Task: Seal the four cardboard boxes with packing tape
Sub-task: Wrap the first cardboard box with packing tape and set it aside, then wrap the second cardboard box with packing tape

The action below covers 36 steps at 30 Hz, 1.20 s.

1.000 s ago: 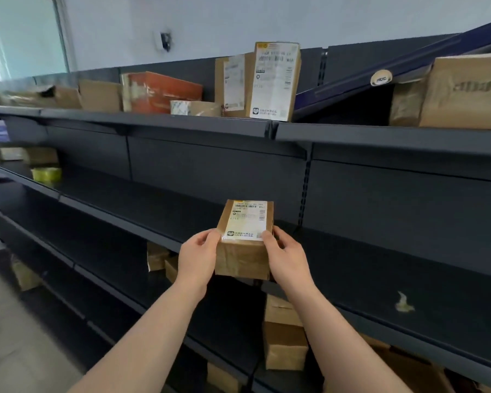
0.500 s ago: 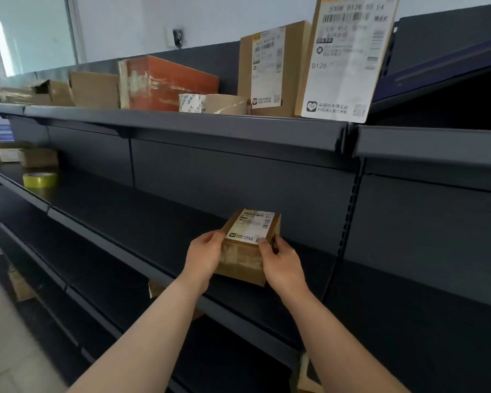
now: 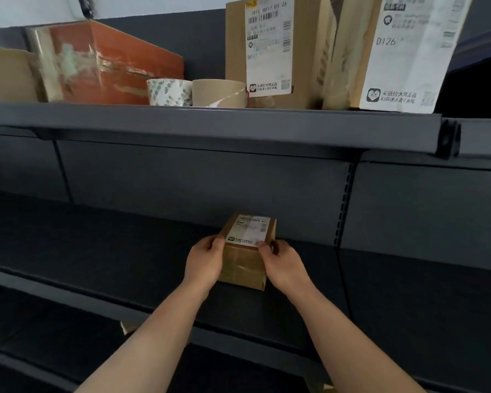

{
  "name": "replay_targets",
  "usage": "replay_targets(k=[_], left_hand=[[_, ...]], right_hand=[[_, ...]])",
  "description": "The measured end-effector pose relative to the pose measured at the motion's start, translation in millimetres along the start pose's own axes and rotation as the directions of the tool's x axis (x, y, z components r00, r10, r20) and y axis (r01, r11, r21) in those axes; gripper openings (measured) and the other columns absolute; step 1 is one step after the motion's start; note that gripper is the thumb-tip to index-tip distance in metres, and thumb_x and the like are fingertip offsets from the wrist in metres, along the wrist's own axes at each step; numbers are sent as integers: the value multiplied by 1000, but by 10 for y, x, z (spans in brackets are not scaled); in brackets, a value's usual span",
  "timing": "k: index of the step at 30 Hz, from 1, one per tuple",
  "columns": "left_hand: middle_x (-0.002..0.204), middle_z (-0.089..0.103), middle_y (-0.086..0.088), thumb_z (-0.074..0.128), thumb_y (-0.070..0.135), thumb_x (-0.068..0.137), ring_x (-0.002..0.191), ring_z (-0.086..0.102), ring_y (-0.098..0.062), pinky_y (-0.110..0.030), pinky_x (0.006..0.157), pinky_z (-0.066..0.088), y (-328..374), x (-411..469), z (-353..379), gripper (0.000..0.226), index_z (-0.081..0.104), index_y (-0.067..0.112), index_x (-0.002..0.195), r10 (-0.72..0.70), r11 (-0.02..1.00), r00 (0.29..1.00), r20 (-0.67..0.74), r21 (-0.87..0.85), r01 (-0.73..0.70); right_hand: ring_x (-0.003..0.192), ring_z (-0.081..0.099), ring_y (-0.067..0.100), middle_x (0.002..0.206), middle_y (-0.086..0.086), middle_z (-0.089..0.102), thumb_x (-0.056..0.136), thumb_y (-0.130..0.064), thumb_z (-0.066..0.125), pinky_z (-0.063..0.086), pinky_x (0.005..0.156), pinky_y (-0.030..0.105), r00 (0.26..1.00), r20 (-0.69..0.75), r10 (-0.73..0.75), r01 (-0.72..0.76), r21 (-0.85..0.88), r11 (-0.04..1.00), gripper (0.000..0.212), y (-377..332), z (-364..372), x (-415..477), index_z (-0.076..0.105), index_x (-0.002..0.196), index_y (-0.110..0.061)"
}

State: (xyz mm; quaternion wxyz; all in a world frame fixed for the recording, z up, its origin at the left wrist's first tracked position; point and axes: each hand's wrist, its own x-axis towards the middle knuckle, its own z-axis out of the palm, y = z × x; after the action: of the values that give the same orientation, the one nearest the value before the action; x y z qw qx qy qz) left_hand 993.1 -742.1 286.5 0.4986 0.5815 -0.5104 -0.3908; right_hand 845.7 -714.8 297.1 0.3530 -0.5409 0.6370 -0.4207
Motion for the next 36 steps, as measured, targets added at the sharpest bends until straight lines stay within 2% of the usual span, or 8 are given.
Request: replay_targets(k=[7, 10, 16, 21, 24, 27, 33, 36], left_hand=[[120, 61, -5, 38, 45, 100, 106, 58, -21, -41, 96, 48, -56, 100, -44, 42, 54, 20, 130, -3, 1000, 997, 75, 22, 1], [126, 58, -5, 40, 43, 99, 111, 56, -22, -40, 98, 46, -28, 97, -66, 44, 52, 18, 133, 19, 1000, 997, 74, 11, -20], [138, 48, -1, 50, 29, 96, 130, 40, -23, -44, 108, 35, 158, -187, -91, 37, 53, 22, 132, 435, 888, 896, -84, 204, -412], [117, 57, 12, 52, 24, 95, 112, 50, -5, -22, 96, 40, 425, -627, 256, 29, 57, 25, 124, 603, 793, 788, 124, 17, -609], [104, 60, 16, 53, 23, 96, 98, 56, 4, -6, 81, 42, 546, -937, 586, 24, 61, 24, 119, 558, 830, 771, 306, -184, -527], [104, 65, 12, 53, 25, 96, 97, 61, -1, -18, 84, 48, 613, -1314, 955, 20, 63, 27, 113, 469, 882, 731, 496, -315, -352], [103, 67, 10, 51, 24, 97, 93, 64, -4, -25, 84, 51, 680, -2287, 1779, 17, 64, 31, 106, 348, 935, 528, 775, -331, -131], [100, 66, 8, 48, 25, 99, 92, 63, -7, -24, 79, 51, 727, -2834, 2179, 18, 63, 30, 108, 282, 957, 392, 876, -289, -43]], right_hand=[[111, 57, 17, 132, 2, 57, 99, -49, 42, 46, 83, 26, 996, -76, 54, -55, -13, 998, 51, -62, 50, -99, 47, 137, -16], [102, 54, 12, 132, 1, 57, 99, -48, 41, 41, 74, 20, 993, -110, 40, -41, -10, 999, 48, -99, 22, -186, 48, 136, -17], [131, 45, 19, 146, 4, 47, 99, -48, 42, 32, 90, 22, 972, -234, 11, -11, 1, 1000, 61, -158, -230, -472, 34, 149, -13], [120, 49, 8, 137, -4, 53, 98, -49, 43, 35, 90, 21, 927, -372, -44, 56, 20, 998, 58, -120, -620, -880, 39, 146, -17], [117, 54, 8, 130, -7, 58, 97, -47, 46, 40, 90, 19, 876, -482, -36, 51, 17, 999, 54, 8, -908, -1211, 44, 143, -18], [112, 55, 4, 123, -11, 59, 97, -44, 49, 38, 81, 14, 813, -583, -1, 6, 7, 1000, 49, 200, -1223, -1601, 46, 141, -22], [120, 50, 4, 137, -11, 52, 96, -43, 52, 42, 97, 24, 626, -769, 132, -154, 44, 987, 52, 708, -1905, -2510, 42, 144, -25], [118, 50, 5, 136, -10, 52, 96, -41, 52, 40, 84, 14, 516, -833, 199, -225, 93, 970, 51, 974, -2236, -3010, 42, 144, -25]])
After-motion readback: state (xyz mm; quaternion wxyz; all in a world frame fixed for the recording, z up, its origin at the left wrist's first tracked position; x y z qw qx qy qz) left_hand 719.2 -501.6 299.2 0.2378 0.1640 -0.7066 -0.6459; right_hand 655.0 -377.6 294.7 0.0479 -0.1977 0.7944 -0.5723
